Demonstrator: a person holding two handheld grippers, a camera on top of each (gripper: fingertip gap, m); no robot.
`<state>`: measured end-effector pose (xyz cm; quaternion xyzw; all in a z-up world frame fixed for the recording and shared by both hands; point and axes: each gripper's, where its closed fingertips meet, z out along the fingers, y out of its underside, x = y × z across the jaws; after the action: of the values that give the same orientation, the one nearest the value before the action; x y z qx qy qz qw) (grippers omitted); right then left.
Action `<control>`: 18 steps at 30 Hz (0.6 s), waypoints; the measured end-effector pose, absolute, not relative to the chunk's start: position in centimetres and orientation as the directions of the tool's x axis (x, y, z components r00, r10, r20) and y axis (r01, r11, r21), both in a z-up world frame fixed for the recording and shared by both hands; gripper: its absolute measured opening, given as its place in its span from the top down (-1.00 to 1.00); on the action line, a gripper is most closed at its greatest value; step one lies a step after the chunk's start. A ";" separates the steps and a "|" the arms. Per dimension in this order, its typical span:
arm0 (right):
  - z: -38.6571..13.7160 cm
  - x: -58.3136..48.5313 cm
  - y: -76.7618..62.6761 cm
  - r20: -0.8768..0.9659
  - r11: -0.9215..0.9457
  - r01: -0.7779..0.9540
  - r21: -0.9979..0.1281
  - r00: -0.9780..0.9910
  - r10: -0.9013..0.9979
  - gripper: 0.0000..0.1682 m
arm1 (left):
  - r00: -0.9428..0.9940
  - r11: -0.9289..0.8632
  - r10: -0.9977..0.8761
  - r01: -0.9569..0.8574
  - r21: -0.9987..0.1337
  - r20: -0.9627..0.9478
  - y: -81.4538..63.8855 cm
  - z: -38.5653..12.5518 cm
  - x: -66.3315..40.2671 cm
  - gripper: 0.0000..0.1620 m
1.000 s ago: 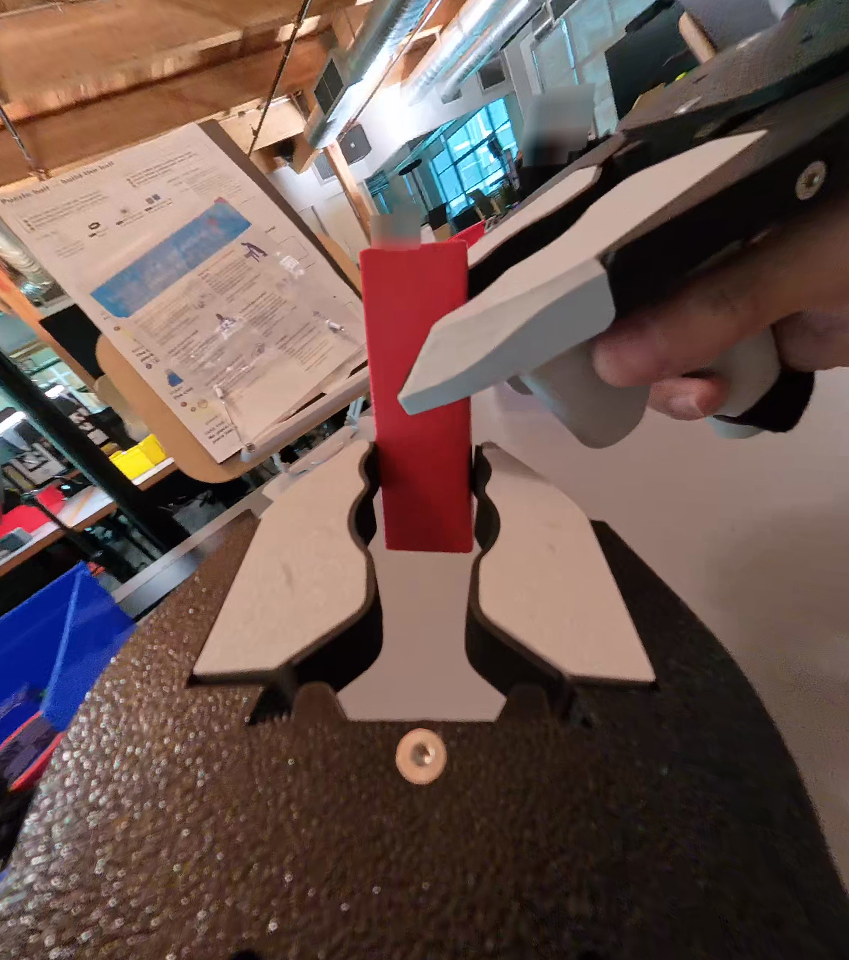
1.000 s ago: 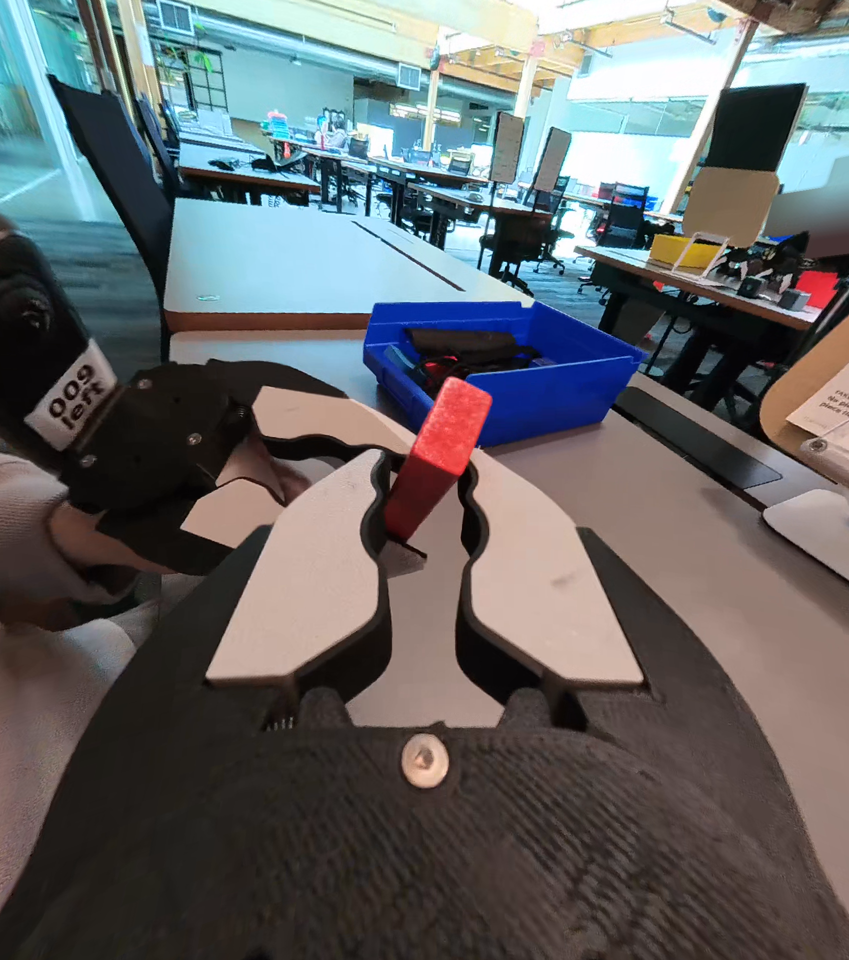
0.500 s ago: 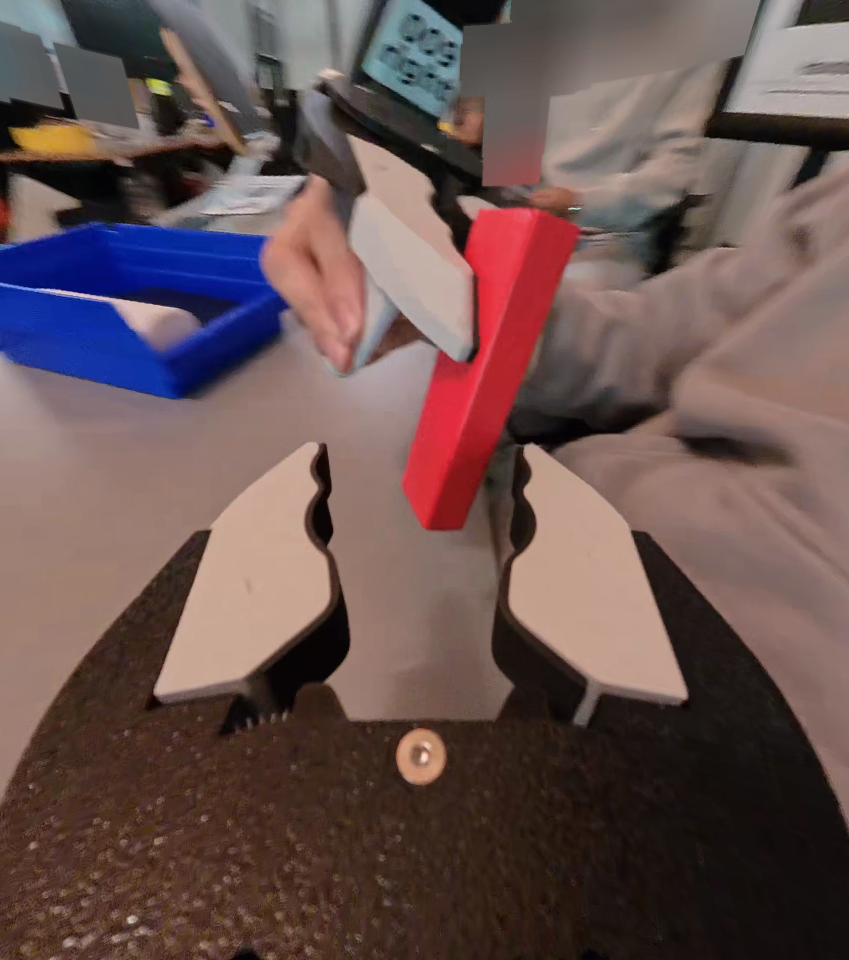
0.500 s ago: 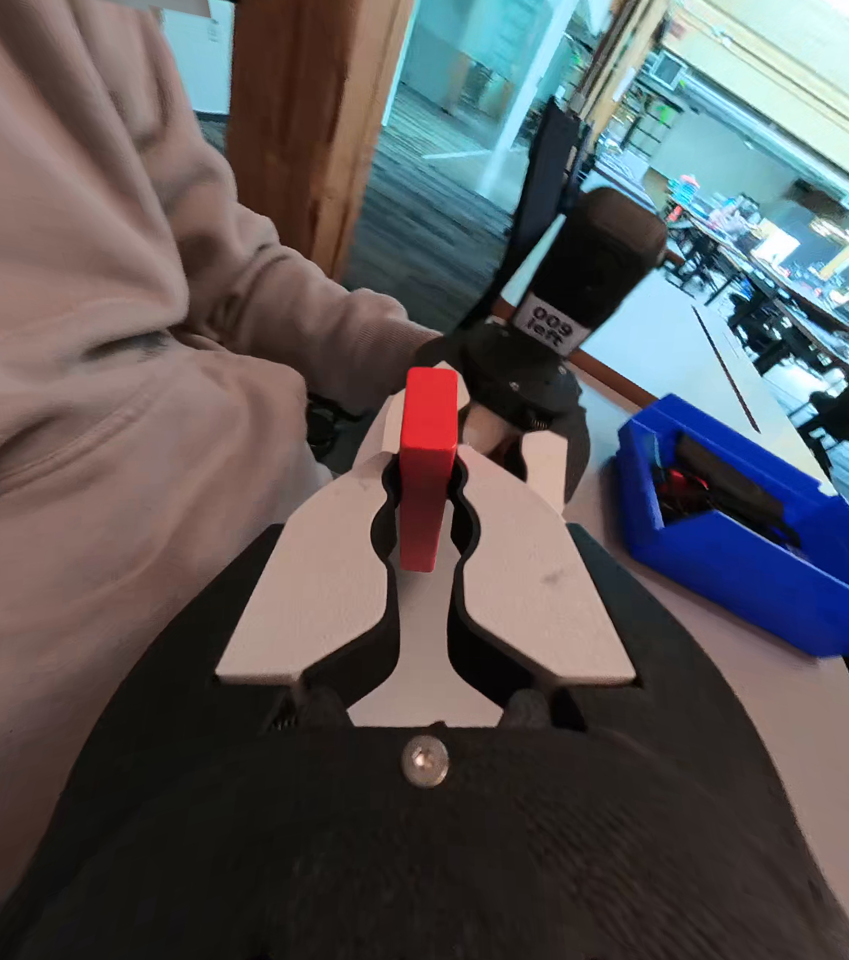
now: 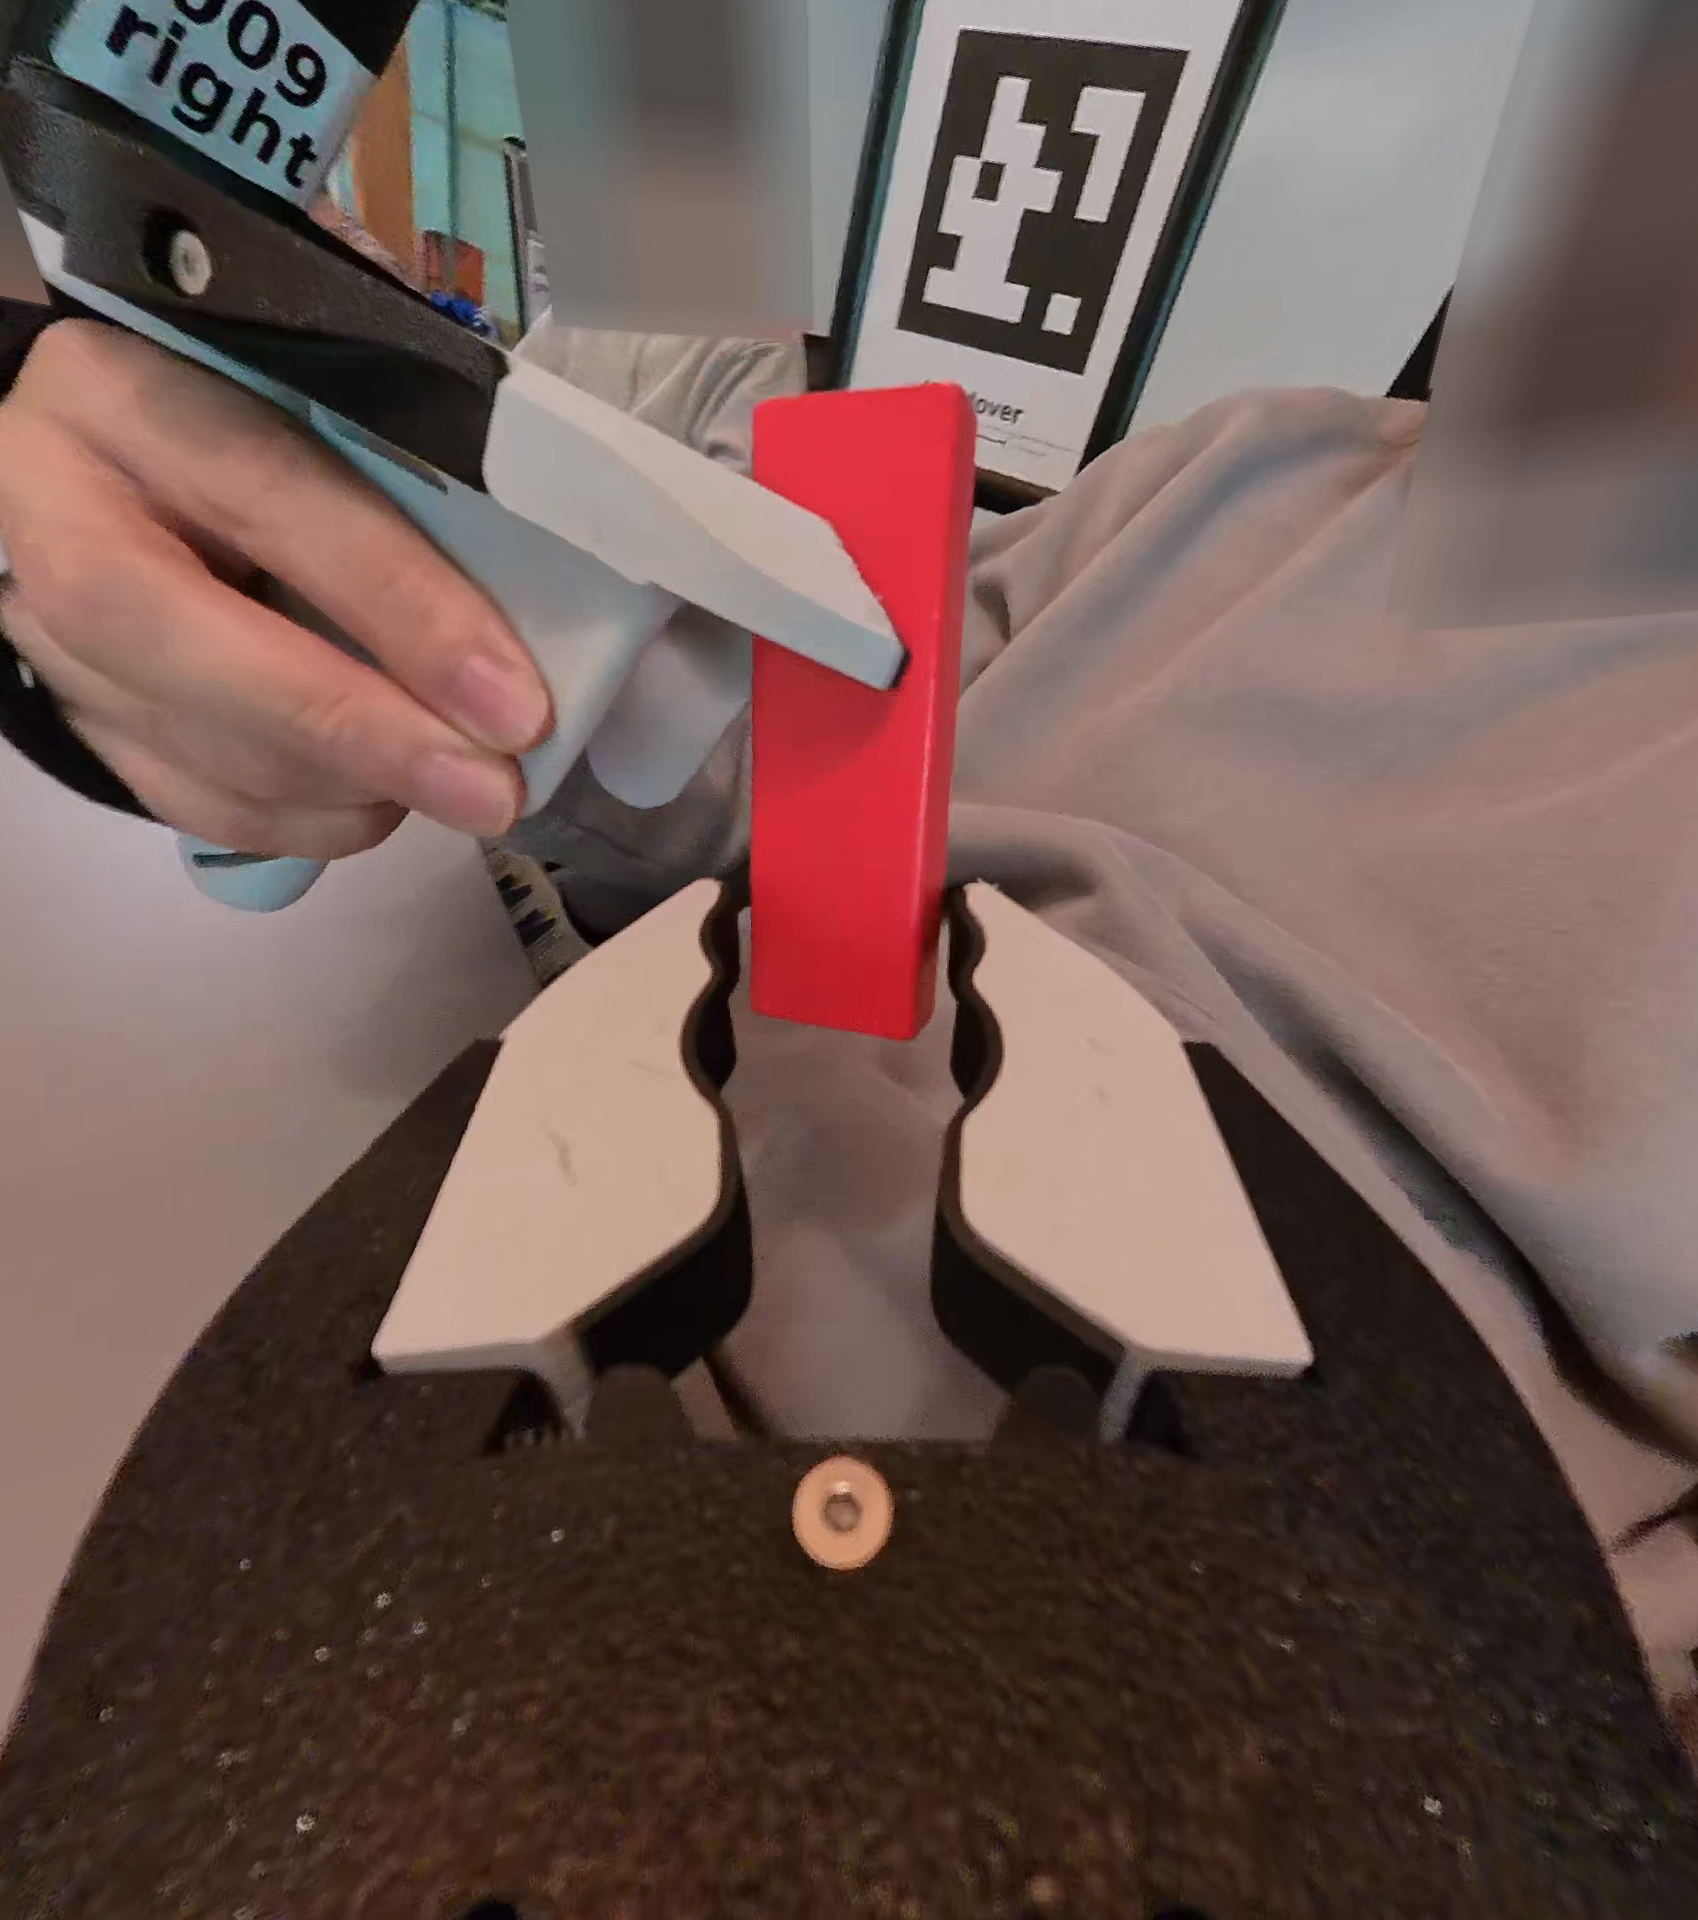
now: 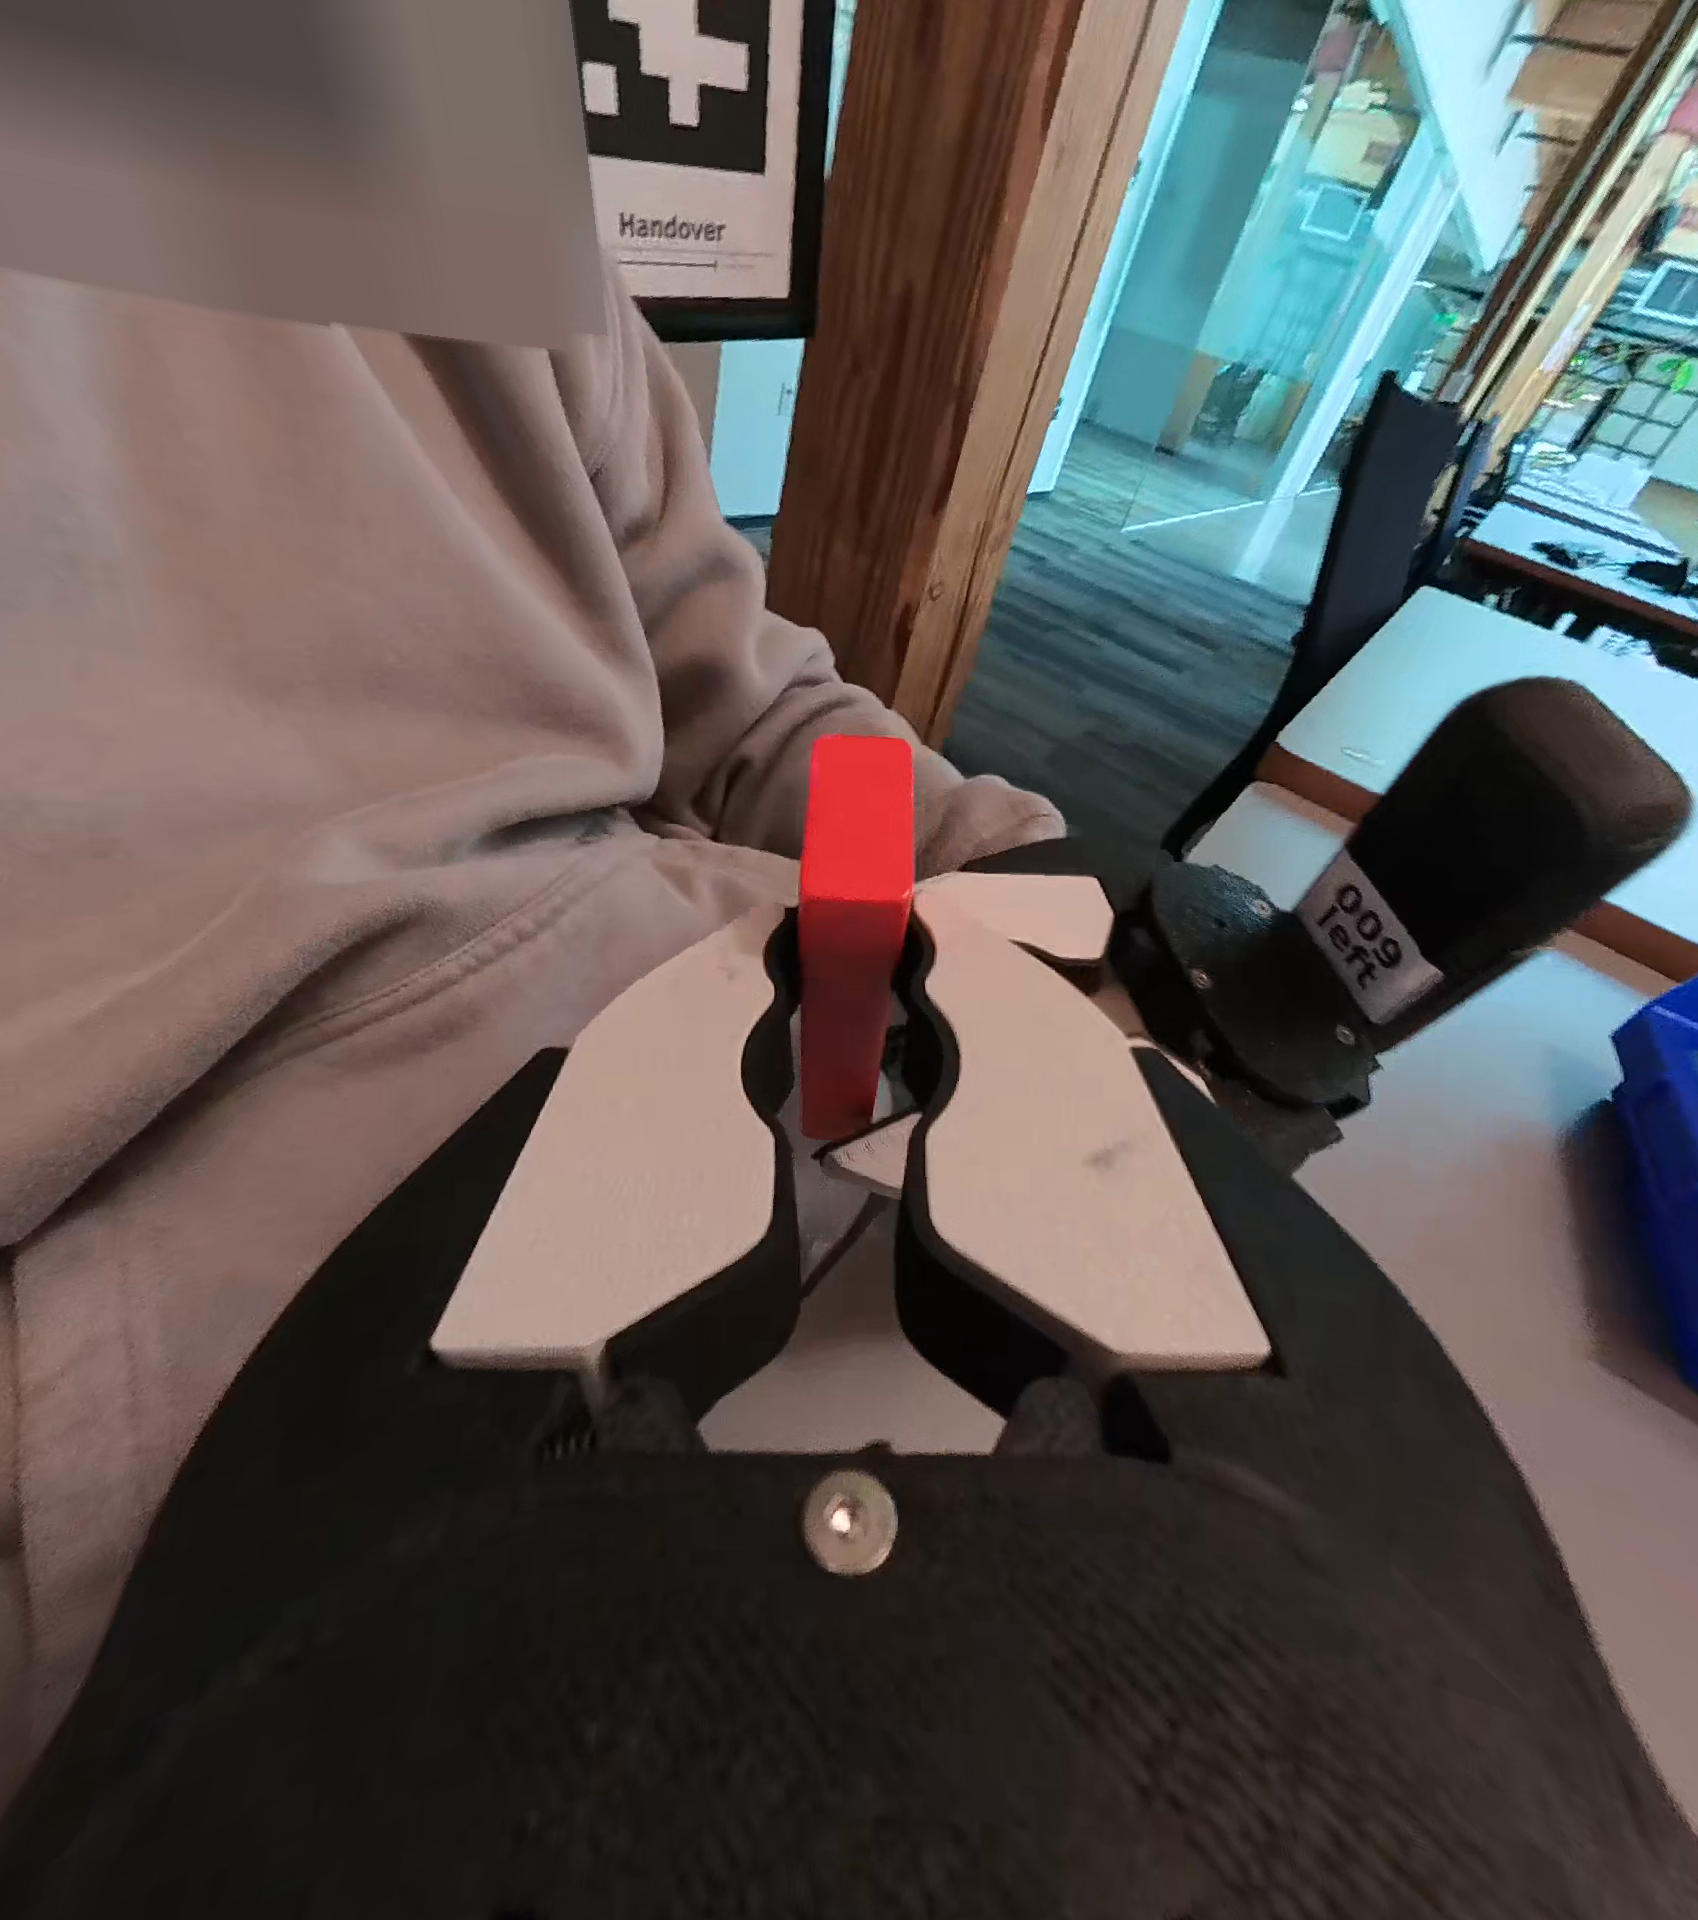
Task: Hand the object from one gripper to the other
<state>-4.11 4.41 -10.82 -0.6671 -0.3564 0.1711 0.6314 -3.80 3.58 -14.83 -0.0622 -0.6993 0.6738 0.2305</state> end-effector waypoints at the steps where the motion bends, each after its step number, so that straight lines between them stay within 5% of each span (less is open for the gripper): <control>1: -10.9 -4.4 4.5 0.221 0.052 0.259 -0.964 0.680 0.699 0.80 | -0.878 0.090 0.411 -0.229 -0.969 0.245 3.5 -14.9 -4.0 0.53; 7: -10.7 -2.5 5.4 0.222 0.006 0.272 -0.962 0.770 0.599 0.69 | -0.885 0.093 0.394 -0.231 -0.969 0.249 3.2 -15.0 -3.4 0.58; 12: -9.7 6.7 7.2 0.077 -0.068 0.086 -0.994 0.990 0.122 0.25 | -0.987 -0.016 -0.143 -0.074 -0.997 0.076 4.0 -14.2 4.7 0.59; 15: -9.0 8.0 7.2 0.070 -0.010 0.070 -0.997 0.997 0.031 0.19 | -0.893 0.062 -0.450 -0.008 -0.998 -0.021 5.5 -14.2 8.6 0.59; 18: -9.1 8.1 7.4 0.157 -0.053 0.156 -0.986 0.987 -0.015 0.18 | -0.808 0.206 -0.562 0.073 -0.976 -0.179 6.1 -14.2 9.6 0.59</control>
<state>8.10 7.45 -9.06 -0.7229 -0.0490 -0.0623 0.6864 9.56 6.06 -14.23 0.1671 -0.7314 0.6074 -0.2610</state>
